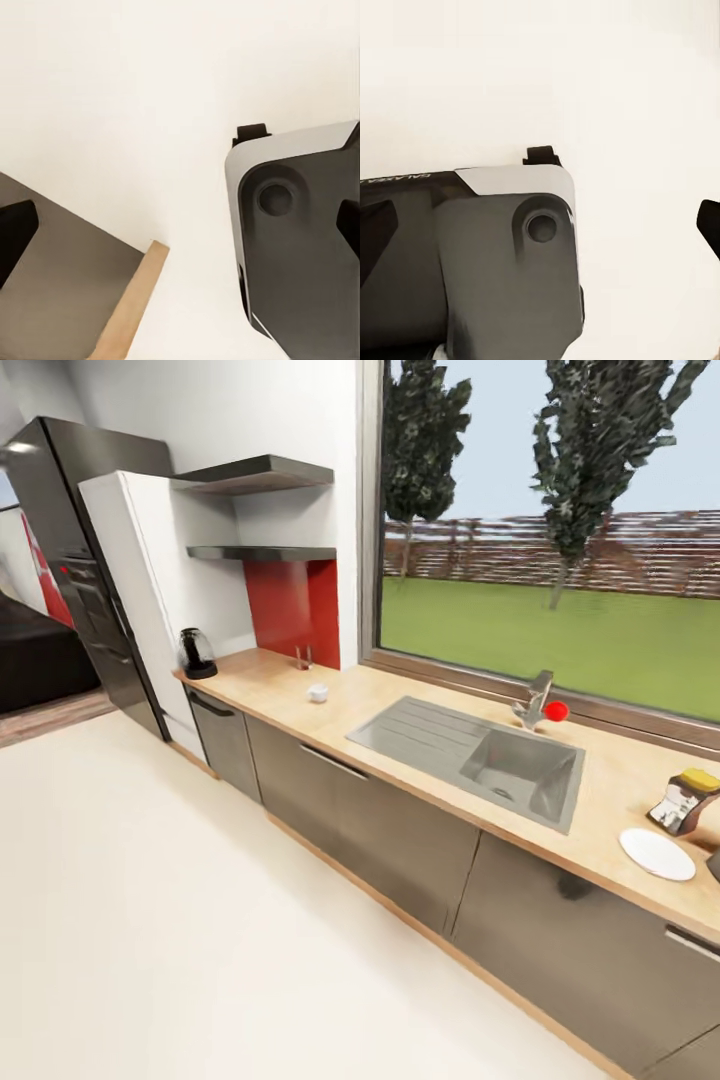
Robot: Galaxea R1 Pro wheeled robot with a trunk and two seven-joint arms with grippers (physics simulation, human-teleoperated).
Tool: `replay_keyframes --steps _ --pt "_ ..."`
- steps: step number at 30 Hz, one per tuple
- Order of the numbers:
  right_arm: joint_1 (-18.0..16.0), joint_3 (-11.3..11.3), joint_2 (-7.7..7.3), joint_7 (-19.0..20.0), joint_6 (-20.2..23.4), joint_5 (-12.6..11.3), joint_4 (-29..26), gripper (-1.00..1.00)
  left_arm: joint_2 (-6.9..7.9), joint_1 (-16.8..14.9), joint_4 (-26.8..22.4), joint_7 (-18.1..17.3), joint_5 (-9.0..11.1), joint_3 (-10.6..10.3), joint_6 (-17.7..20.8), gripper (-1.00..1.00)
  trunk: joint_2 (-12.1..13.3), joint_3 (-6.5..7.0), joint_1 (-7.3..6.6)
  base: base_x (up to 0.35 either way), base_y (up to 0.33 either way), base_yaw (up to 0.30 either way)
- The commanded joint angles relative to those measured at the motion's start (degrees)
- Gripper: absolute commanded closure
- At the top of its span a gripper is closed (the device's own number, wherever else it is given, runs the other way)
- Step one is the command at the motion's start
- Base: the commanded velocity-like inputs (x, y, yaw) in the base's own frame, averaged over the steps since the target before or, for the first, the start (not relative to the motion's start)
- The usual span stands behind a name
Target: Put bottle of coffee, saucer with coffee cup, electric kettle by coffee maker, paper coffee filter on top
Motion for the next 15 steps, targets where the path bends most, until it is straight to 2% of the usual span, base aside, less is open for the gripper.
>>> replay_keyframes --steps 1,9,15 --pt "-0.01 0.5 0.01 -0.27 0.35 -0.53 -0.14 -1.0 0.01 -0.03 -0.05 0.18 0.19 -0.43 0.12 -1.0 -0.1 -0.11 0.06 0.268 0.215 0.277" --pt "-0.01 0.5 0.01 -0.27 0.35 -0.53 -0.13 -1.0 0.07 -0.03 -0.05 0.17 0.29 -0.36 0.12 -1.0 -0.1 -0.11 0.06 0.28 0.213 0.276" --pt "-0.01 0.5 0.01 -0.27 0.35 -0.53 -0.11 -1.0 0.1 -0.03 -0.05 0.18 0.38 -0.36 0.12 -1.0 -0.1 -0.11 0.06 0.321 0.091 0.276"
